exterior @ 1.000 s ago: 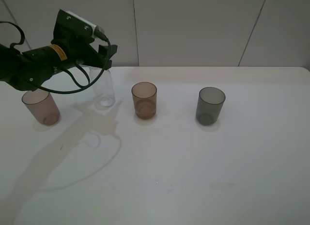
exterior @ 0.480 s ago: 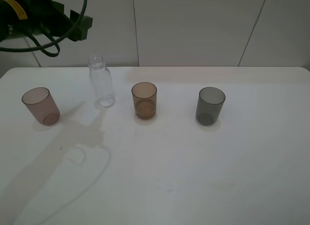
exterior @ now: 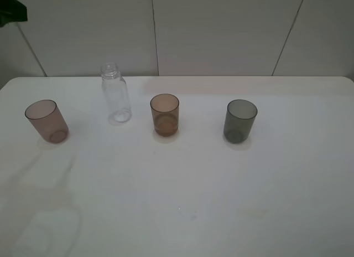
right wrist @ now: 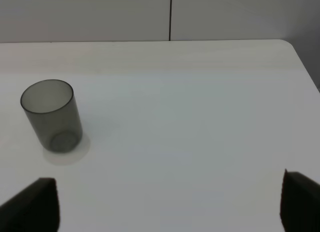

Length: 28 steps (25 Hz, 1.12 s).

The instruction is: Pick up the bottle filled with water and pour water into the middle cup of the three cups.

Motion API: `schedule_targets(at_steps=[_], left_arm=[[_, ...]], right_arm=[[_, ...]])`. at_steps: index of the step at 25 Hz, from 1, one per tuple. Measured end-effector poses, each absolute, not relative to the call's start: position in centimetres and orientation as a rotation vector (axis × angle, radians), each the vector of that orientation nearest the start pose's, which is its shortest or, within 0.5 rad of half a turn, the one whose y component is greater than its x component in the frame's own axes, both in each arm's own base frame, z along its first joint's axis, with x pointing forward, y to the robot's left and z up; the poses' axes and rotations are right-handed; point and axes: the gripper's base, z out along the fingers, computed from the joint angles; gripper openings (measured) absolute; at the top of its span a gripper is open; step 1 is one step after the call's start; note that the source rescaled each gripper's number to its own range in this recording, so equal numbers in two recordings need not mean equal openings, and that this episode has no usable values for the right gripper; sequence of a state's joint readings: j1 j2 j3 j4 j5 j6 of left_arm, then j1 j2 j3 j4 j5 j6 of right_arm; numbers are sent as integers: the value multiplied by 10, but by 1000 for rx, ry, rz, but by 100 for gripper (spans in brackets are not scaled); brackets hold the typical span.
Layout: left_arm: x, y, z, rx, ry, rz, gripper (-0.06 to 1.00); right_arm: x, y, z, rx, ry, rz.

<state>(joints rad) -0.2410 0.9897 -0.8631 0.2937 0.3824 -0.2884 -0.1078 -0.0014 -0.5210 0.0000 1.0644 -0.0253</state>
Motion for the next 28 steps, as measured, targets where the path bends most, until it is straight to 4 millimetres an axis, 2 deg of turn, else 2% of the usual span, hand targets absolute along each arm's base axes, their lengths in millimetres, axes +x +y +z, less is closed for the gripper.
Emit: schedule_targets(at_steps=[6, 12, 13, 16, 19, 24, 28], left_arm=[[118, -12, 388, 34, 1921, -42, 58], [42, 12, 383, -61, 1965, -20, 58], [42, 12, 383, -61, 1965, -20, 58], [18, 19, 375, -76, 2015, 7, 58], [3, 24, 367, -76, 2011, 13, 58], [-10, 23, 330, -67, 2014, -41, 58], [-14, 16, 298, -48, 2005, -154, 58]], right_arm=[[-8, 1, 283, 84, 2025, -84], [-8, 1, 283, 84, 2025, -84], [-8, 1, 283, 84, 2025, -84], [-8, 1, 283, 84, 2025, -84], [-8, 1, 283, 84, 2025, -84], [-8, 1, 283, 84, 2025, -84], [-8, 1, 283, 84, 2025, -84]])
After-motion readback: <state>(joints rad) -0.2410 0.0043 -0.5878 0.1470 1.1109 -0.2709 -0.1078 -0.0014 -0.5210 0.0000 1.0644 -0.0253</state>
